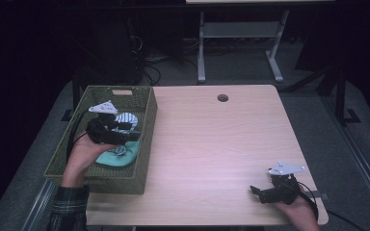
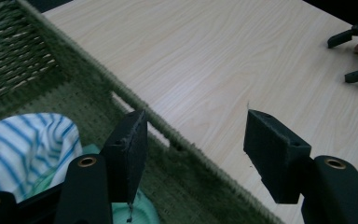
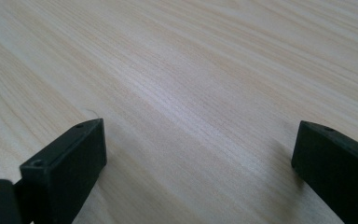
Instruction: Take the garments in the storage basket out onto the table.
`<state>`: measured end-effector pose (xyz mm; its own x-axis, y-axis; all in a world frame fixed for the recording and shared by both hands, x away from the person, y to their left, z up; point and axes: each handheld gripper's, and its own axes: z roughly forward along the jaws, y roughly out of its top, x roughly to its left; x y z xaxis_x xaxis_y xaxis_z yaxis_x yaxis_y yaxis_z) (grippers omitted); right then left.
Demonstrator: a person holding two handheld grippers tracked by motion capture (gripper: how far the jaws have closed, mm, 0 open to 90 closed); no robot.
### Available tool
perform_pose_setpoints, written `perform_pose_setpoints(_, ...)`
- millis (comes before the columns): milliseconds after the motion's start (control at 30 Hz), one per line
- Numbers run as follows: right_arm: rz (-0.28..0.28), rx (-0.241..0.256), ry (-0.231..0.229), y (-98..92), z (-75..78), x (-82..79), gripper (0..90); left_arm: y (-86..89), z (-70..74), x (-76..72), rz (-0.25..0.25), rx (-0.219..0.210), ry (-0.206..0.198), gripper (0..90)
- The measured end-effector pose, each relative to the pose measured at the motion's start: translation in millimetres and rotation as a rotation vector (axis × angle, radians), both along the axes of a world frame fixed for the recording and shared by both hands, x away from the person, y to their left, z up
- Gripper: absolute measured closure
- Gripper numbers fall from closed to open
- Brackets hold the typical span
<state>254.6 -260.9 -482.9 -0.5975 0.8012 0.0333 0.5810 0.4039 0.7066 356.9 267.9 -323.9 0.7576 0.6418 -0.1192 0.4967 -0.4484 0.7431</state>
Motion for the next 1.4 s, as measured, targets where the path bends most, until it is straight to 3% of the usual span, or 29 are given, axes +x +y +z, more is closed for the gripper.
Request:
perform_pose_setpoints(600, 0.000, 0.000, 0.000, 0.0, 0.0, 0.0, 2.5, 49.3, -14.7, 5.5, 0.121, 0.032, 0.016, 39.7)
perform_pose_setpoints(967, 0.000, 0.000, 0.000, 0.0, 0.0, 0.0, 2.5, 69.7, -27.2, 10.4, 0.178, 0.093, 0.035, 38.8)
perform_pose_setpoints(1400, 0.000, 0.000, 0.000, 0.0, 0.0, 0.0, 2.5, 79.9, -48.2, 22.8, 0.281, 0.175, 0.081, 18.7)
